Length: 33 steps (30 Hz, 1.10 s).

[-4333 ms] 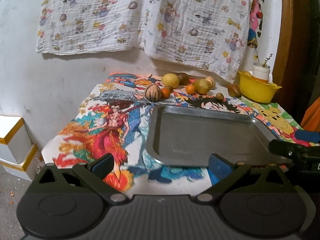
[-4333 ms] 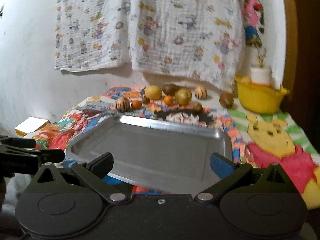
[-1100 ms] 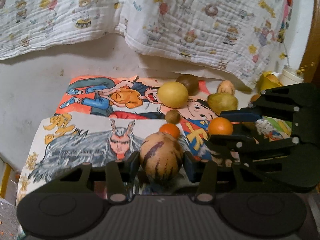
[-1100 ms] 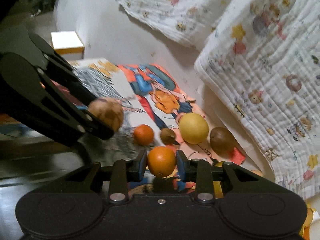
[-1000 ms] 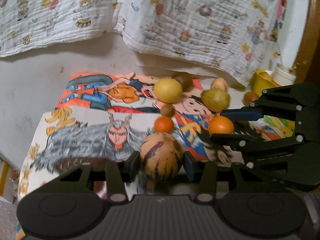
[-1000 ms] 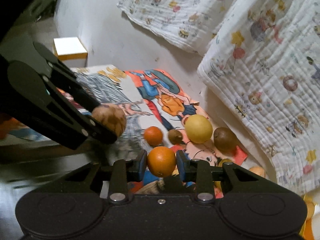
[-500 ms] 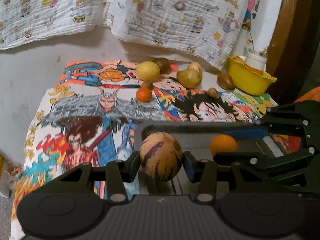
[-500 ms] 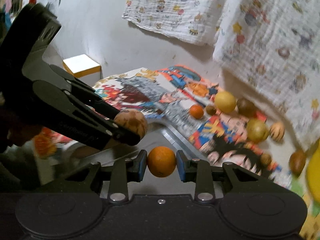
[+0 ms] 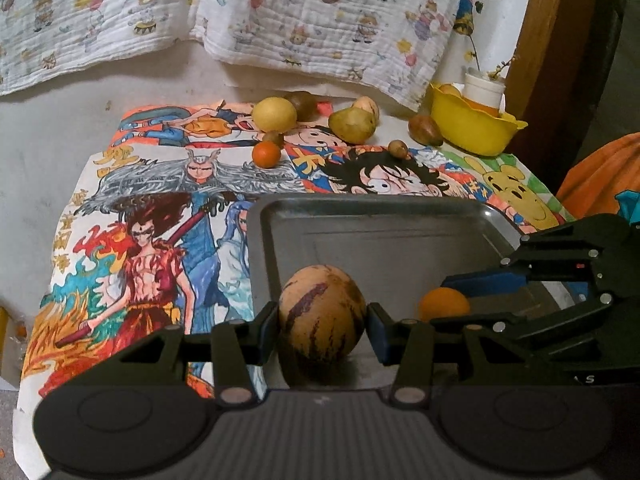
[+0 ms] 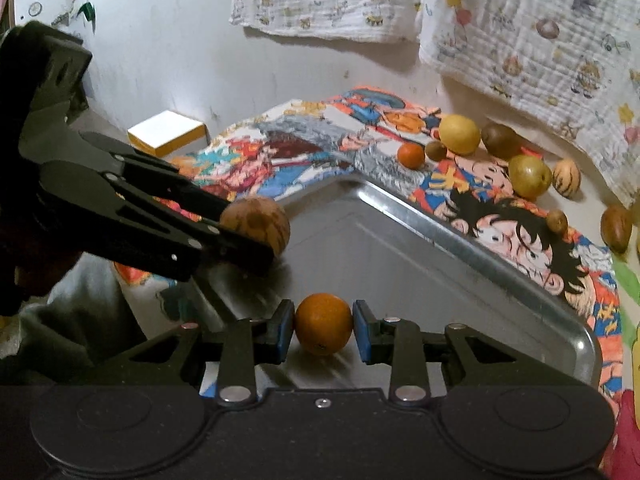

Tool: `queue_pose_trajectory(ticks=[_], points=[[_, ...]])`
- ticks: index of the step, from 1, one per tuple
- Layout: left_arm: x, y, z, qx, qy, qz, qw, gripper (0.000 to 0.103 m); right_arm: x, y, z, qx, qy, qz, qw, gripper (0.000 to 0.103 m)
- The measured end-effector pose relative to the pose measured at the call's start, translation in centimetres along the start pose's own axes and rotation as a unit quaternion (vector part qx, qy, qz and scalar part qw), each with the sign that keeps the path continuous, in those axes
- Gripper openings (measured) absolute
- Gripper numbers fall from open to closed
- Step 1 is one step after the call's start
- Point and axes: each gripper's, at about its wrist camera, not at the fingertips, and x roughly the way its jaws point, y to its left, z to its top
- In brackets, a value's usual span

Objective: Organize fruits
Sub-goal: 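Carry both fruits over the metal tray and open both grippers to release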

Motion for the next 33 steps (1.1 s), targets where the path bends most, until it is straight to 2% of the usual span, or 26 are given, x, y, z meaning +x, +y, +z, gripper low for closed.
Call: queue_pose_trajectory(ticks=[13, 19, 22, 24, 26, 28, 33], points=[[-0.1, -1.0, -1.0, 0.019, 0.009, -0.005, 0.9998, 0.052, -0.2, 0.2, -0.7, -0.001, 0.001, -0.005, 1.0, 0.034], [-0.3, -1.0, -1.1, 0.016, 0.008, -0.005, 0.9998, 0.053, -0.3, 0.3, -1.0, -0.001, 0.003, -0.004, 1.0, 0.039], [-0.5, -1.0, -1.1, 0.014, 0.006, -0.011, 0.9998, 0.06, -0.6, 0.2, -1.2, -0.001, 0.004, -0.004, 1.0, 0.044], [-0.7, -1.2, -1.1, 0.017, 0.003, -0.011, 0.9998, 0.068, -0.8, 0.1, -1.4, 0.002, 0.004, -0.005, 1.0, 0.048], [-1.0, -1.5, -1.1, 0.028, -0.003, 0.0, 0.9996, 0.079, -1.1, 0.0, -1.5, 0.008, 0.004, -0.004, 1.0, 0.052], [-1.4, -1.6, -1.2, 0.04, -0.008, 0.003, 0.9992, 0.082, -1.5, -0.2, -1.8, 0.012, 0.002, -0.004, 1.0, 0.056], [-2.1, -1.7, -1.2, 0.053, -0.006, 0.007, 0.9985, 0.099, -2.3, -0.7, -2.5, 0.021, 0.0, 0.0, 1.0, 0.083]])
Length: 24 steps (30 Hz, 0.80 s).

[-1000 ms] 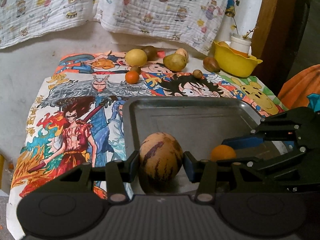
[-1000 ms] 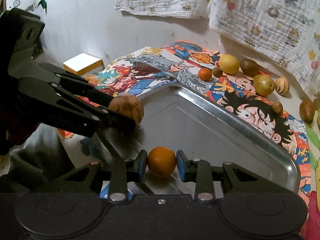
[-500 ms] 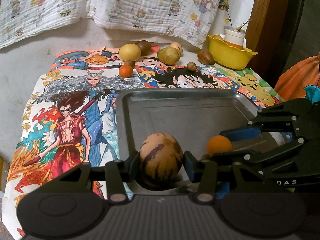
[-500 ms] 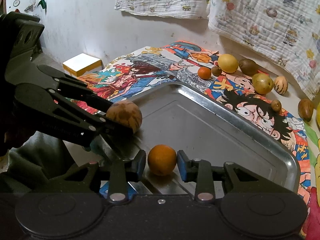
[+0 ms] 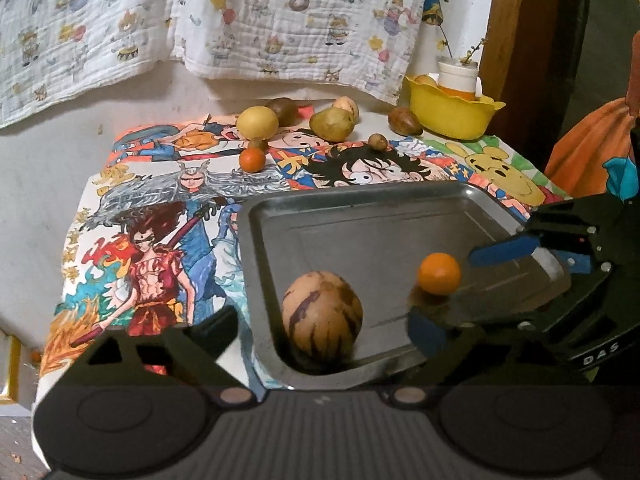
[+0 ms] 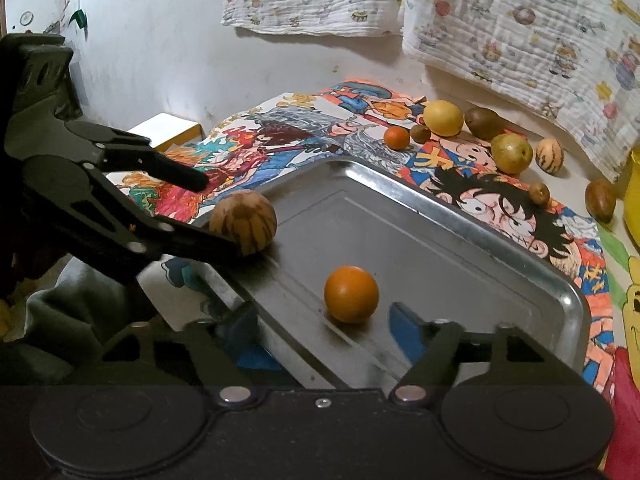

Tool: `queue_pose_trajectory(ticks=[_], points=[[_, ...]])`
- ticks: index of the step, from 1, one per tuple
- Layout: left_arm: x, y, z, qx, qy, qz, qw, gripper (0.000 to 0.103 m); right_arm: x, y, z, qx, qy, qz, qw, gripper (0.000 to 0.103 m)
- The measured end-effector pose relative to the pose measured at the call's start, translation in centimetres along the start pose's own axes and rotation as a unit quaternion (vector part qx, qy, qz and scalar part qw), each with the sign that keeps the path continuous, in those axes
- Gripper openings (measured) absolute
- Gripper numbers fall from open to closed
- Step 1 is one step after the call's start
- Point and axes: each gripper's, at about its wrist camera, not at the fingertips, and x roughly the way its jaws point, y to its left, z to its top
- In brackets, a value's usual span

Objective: Organize fruits
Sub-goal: 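Carry both fruits over the metal tray and open both grippers to release, then withdraw both tools from the tray toward the remaining fruits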

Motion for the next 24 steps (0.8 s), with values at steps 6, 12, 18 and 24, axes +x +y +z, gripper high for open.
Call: queue_pose_trajectory(ticks=[6, 12, 18, 24], points=[[-0.6, -0.1, 0.1, 0.028, 0.006, 0.016, 0.9995, 0.103, -1.4, -1.2, -0.9, 0.01, 0.004, -0.017, 1.0, 0.098], [-0.4, 0.4, 0.8, 0.033, 0.014, 0.017, 0.9992, 0.103, -3.0, -3.3, -1.6, 0.011, 0.008, -0.053, 0.998, 0.102], [0.5, 1.1, 2.4, 0.029, 0.026, 0.007, 0.9992, 0.103, -3.8, -5.6, -2.0, 0.009, 0.009, -0.074, 0.997, 0.102], [1.5, 1.3, 4.4, 0.036, 0.024, 0.011, 0.999, 0.103, -3.6, -7.9, -2.0, 0.015, 0.011, -0.097, 0.995, 0.102]])
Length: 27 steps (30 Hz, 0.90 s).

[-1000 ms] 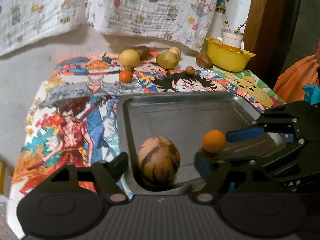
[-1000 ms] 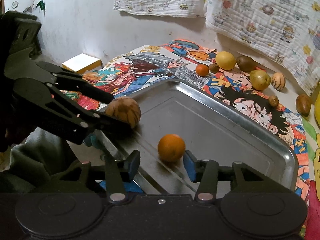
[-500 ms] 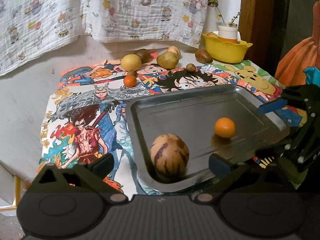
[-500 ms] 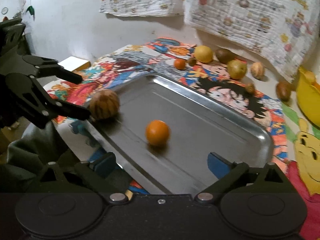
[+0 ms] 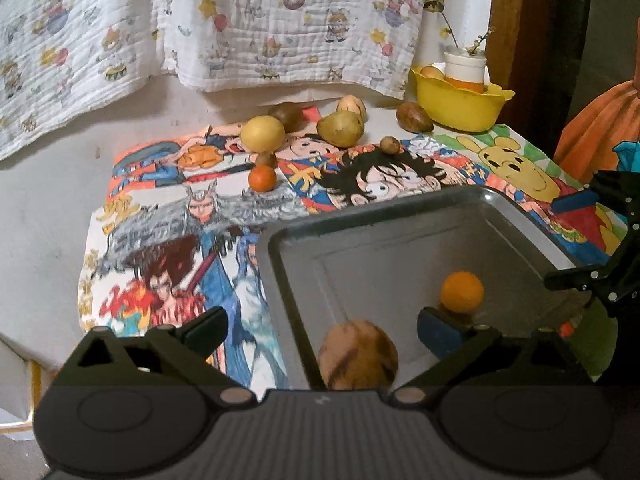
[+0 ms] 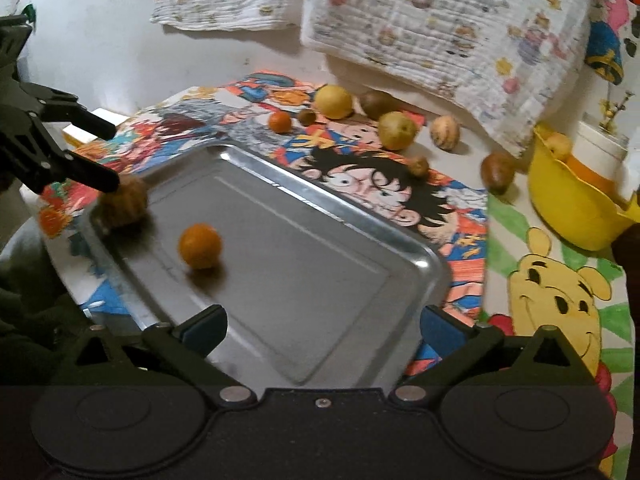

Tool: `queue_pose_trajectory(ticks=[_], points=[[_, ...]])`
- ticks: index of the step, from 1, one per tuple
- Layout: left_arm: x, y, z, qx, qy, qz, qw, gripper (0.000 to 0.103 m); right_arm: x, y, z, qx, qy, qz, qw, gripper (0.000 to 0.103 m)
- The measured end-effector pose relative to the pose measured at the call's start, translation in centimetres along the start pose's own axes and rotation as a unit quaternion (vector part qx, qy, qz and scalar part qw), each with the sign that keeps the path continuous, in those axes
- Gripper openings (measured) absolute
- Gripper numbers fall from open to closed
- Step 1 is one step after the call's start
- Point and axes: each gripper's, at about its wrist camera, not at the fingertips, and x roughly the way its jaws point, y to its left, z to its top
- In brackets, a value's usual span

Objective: Organize fruits
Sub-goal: 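Withdraw both tools from the tray toward the remaining fruits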

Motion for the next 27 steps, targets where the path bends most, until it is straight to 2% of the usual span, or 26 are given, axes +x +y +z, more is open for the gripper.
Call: queue_pose_trajectory(ticks=[6, 15, 27], points=[[1.6, 0.7, 2.3, 0.002, -0.001, 0.006, 1.0, 0.103, 1.3, -2.1, 1.0, 0.004, -0.002, -0.016, 1.0, 0.102], [5.2, 3.0, 5.4, -0.011, 0.0, 0.029, 0.9995, 0.103, 4.0, -3.6, 4.7, 0.0, -0.022, -0.036, 0.999, 0.102], [9.8, 5.1, 7.8, -0.04, -0.002, 0.026, 0.9988, 0.103, 8.2, -4.0, 11.4, -0.016, -0.045, -0.021, 0.999, 0.102]])
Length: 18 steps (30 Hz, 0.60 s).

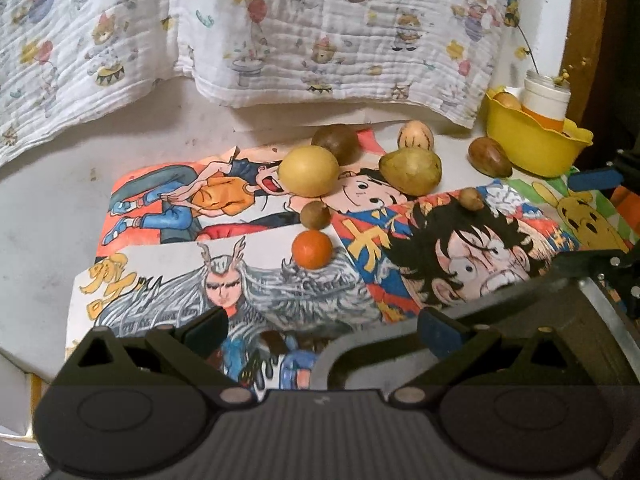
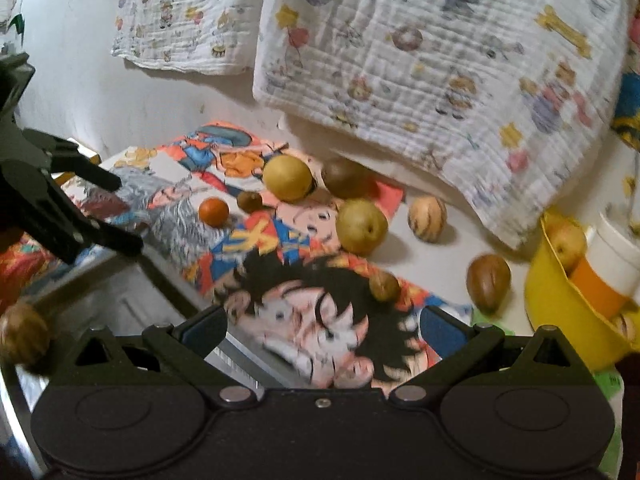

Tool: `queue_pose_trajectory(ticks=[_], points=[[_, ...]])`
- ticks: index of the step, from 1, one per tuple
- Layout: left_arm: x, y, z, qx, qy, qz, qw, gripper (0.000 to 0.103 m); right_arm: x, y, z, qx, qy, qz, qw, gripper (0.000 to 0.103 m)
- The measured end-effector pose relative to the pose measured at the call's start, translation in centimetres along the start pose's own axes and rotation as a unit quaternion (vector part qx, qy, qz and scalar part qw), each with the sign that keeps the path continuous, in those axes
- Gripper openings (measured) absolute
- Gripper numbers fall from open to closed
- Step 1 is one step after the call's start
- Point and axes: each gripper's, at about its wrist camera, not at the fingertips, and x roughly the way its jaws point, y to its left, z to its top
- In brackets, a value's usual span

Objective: Organize fruits
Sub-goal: 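Withdraw both tools from the tray toward the remaining fruits, then grasp the green pear with the right gripper while the left grasps an orange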

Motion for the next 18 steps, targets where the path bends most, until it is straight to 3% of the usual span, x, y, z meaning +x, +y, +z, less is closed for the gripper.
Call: queue_pose_trajectory(ticks=[10, 18], points=[[2.8, 0.0, 1.3, -0.008, -0.019, 0.005, 0.9998, 0.103, 5.2, 0.0, 4.7, -0.022, 0.0, 0.012, 1.0, 0.102], [5.2, -0.3, 1.8, -0.023, -0.021, 0.031, 0.999, 0.101, 11.6, -1.7, 6.6, 0.001, 0.019, -0.018, 1.0, 0.1]])
